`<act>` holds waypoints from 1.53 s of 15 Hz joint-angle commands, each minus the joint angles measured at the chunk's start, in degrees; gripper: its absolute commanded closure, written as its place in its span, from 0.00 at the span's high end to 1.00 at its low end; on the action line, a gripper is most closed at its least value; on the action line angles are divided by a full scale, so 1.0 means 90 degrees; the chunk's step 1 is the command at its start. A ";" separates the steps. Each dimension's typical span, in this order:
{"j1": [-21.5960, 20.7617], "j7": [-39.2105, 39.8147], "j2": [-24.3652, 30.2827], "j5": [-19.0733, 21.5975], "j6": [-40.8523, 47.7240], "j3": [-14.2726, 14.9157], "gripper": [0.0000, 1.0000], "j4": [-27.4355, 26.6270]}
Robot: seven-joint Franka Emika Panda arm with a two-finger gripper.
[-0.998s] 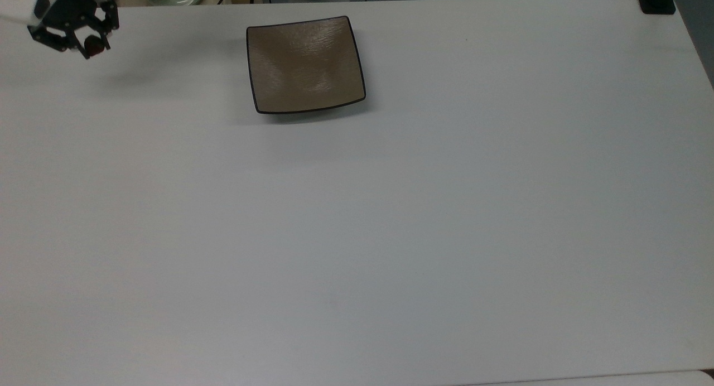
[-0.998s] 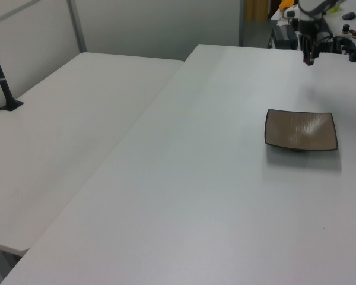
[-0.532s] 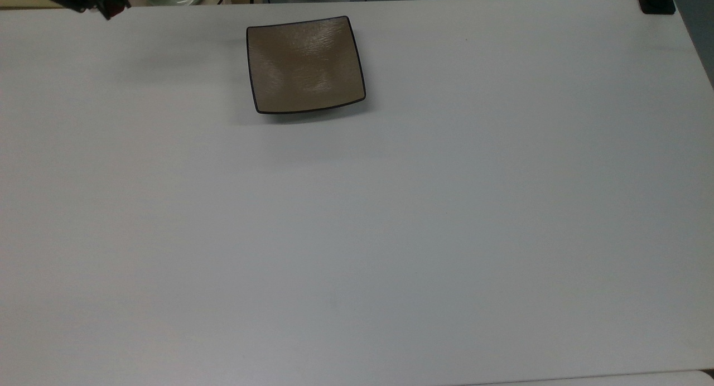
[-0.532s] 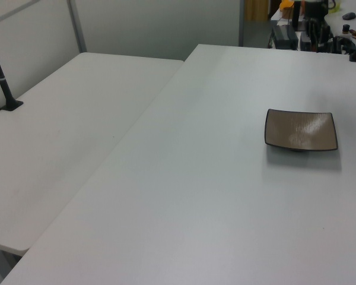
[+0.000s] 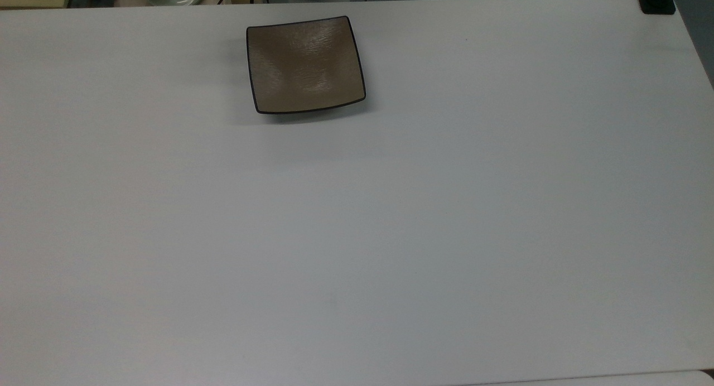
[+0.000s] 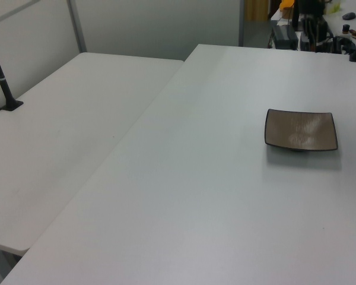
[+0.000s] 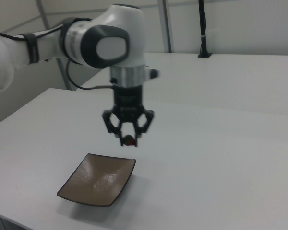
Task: Strawberries on a ceramic plate
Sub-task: 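Carry the strawberry over the brown square plate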
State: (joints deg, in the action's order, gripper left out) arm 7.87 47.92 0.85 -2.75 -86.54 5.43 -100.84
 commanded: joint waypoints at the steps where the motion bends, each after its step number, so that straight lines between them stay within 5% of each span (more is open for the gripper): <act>1: -0.0073 -0.1211 0.0053 -0.0026 0.0172 -0.0767 0.14 -0.0152; 7: -0.0590 -0.2481 -0.0240 -0.0026 0.0173 -0.1110 0.14 -0.0318; 12: -0.0698 -0.2639 -0.0260 -0.0026 0.0104 -0.1179 0.15 -0.0845; 23: -0.0747 -0.3634 -0.0328 -0.0094 -0.1953 -0.1404 0.15 -0.2241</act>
State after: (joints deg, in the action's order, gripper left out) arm 1.72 17.86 -3.05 -2.79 -98.08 -7.42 -116.92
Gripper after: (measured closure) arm 0.626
